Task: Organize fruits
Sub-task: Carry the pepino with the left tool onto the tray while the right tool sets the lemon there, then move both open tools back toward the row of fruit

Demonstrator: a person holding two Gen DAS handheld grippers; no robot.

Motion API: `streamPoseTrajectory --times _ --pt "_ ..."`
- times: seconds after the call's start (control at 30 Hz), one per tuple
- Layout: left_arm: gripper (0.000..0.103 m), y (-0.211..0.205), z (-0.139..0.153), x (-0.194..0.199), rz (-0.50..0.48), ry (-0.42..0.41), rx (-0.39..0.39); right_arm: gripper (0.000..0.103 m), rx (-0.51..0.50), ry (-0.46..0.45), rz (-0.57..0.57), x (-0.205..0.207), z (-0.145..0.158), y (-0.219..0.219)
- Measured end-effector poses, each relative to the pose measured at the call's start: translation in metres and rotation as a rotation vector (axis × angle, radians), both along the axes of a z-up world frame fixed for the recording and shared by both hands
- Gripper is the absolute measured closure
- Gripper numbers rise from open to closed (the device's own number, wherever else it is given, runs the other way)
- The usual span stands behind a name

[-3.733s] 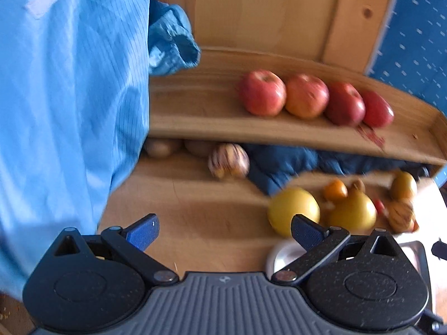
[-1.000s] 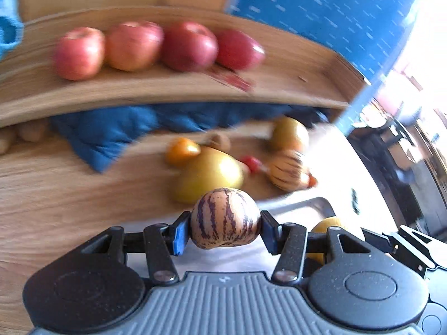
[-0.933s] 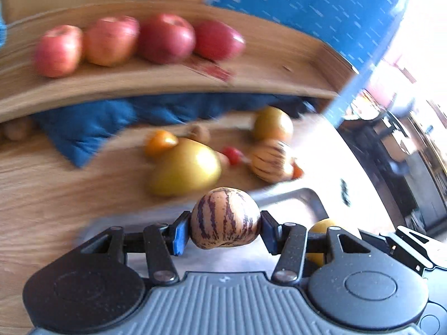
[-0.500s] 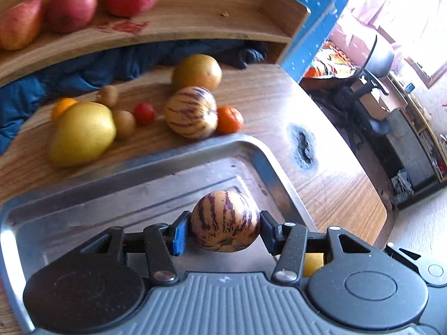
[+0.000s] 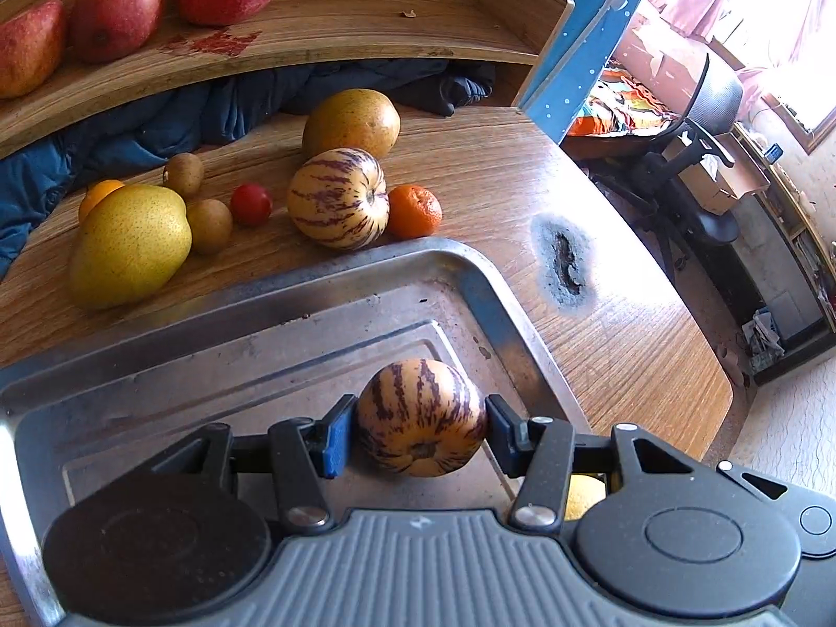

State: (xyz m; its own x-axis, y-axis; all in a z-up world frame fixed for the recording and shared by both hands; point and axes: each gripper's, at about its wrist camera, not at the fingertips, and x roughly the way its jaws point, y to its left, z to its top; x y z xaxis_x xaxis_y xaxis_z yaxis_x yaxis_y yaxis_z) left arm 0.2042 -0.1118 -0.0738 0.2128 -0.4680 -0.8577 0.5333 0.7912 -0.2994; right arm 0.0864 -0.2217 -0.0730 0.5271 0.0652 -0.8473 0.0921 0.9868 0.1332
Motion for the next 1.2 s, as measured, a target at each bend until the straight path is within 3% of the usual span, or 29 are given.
streamPoseTrajectory --times 0.1,0.37,0.57,0.63,0.9,1.2 --pt "0.045 0.001 0.003 -0.002 0.015 -0.009 0.001 0.034 0.003 -0.004 0.008 -0.001 0.000 0.000" --pt "0.025 0.016 0.009 -0.008 0.083 -0.026 0.013 0.022 0.004 -0.024 0.051 -0.007 0.003 0.000" --pt "0.018 0.036 0.018 -0.021 0.173 -0.035 0.046 0.012 -0.016 -0.019 0.110 -0.014 0.008 0.001" --pt "0.015 0.045 0.022 -0.028 0.212 -0.032 0.056 0.003 -0.033 -0.022 0.140 -0.016 0.011 0.003" --pt "0.005 0.081 0.031 -0.073 0.313 -0.027 0.098 0.001 -0.069 -0.013 0.268 -0.030 0.018 0.016" --pt "0.001 0.112 0.028 -0.121 0.401 0.029 0.187 0.001 -0.028 0.039 0.295 -0.044 0.017 0.020"
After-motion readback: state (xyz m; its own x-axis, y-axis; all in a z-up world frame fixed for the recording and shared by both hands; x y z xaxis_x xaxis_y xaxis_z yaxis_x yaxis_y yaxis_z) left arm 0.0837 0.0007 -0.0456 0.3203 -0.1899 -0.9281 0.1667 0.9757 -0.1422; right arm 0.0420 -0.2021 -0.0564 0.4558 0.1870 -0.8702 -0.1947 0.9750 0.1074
